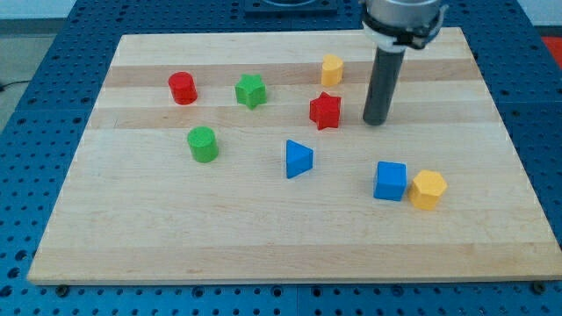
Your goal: Push the red star into the blue cube
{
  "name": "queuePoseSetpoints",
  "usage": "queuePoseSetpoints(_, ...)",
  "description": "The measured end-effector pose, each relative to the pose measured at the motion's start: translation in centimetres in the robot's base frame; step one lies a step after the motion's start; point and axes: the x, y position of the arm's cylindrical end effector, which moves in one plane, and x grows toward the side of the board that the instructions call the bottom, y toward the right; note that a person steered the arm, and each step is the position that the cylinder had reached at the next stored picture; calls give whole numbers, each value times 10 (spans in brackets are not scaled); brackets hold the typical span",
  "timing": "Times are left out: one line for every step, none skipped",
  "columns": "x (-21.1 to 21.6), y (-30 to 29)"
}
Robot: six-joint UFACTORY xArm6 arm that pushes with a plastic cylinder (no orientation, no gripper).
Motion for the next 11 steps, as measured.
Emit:
queuePoseSetpoints(-34,-2)
queuePoseSetpoints(-45,-51)
queuePoseSetpoints(-16,-97)
queuePoseSetpoints(29,-91)
queuePoseSetpoints(45,-65)
queuePoseSetpoints(9,-60)
queuePoseSetpoints(-21,-60)
queuePoseSetpoints(-28,-51)
queuePoseSetpoints(15,-17)
queuePoseSetpoints(54,-14)
queuePoseSetpoints(85,1)
